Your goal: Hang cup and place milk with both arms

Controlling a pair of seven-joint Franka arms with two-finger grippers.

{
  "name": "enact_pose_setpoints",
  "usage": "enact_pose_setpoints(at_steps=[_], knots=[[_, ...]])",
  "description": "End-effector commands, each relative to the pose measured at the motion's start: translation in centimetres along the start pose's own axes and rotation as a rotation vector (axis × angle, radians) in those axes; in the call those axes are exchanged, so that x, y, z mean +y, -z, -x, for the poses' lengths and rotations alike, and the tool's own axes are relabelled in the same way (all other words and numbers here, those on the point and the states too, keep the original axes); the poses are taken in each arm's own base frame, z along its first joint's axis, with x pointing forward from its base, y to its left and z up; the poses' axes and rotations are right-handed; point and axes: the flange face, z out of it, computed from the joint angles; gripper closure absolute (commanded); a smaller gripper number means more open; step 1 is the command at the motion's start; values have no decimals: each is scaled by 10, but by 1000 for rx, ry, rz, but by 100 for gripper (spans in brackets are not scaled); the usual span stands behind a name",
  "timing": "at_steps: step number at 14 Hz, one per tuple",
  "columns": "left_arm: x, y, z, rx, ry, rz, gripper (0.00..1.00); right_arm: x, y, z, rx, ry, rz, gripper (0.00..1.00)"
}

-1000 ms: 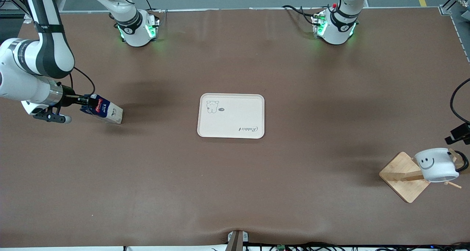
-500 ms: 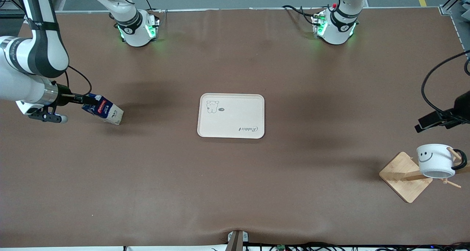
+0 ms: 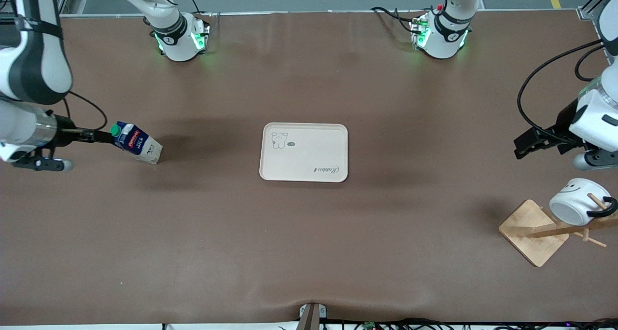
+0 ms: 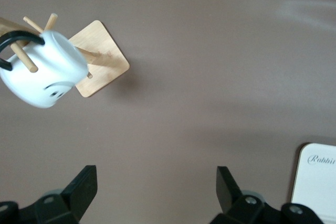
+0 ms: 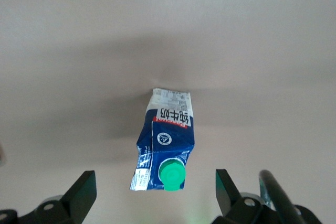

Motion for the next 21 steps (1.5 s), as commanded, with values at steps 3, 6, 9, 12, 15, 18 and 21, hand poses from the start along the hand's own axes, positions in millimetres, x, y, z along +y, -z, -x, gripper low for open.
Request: enact_pose_setpoints(at_steps=[3,6,9,12,15,18,21], knots=[[11,30,9,10,-19,-23,0,10,125,-8,88,-12,38,0],[24,35,14,17,-65,-16,0,-5,162,14,158,-1,34,0],[38,48,23,35,-85,-10,0,-1,167,48,141,-6,-2,0],[52,52,36,42,-75,-52,0,-2,159,95,187,-5,-7,0],[46,54,49,19,-41,-16,0,-1,153,108,219,-13,-12,0],[48,52,70,3,-40,-32,0,10,162,101,241,-29,-65,0],[44,49,90,-11,-38,-33,0,0,172,92,270,-12,-35,0]])
